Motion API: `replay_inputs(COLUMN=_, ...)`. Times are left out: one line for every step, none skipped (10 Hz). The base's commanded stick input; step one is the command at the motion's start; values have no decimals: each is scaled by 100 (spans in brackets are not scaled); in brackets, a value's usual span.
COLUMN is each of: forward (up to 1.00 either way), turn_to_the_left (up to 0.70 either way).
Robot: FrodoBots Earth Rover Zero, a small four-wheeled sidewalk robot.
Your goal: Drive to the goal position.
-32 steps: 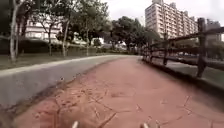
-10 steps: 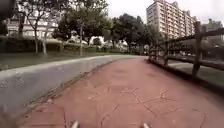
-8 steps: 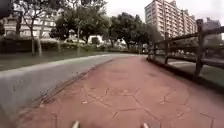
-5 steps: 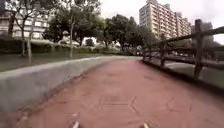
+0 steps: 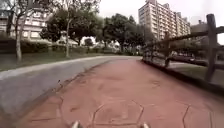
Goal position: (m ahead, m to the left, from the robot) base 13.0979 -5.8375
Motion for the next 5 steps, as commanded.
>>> replay_inputs(forward=70, turn_to_the_left=0)
replay_inputs(forward=70, turn_to_the_left=0)
replay_inputs(forward=70, turn_to_the_left=0)
replay_inputs(forward=70, turn_to_the_left=0)
replay_inputs(forward=70, turn_to_the_left=-11)
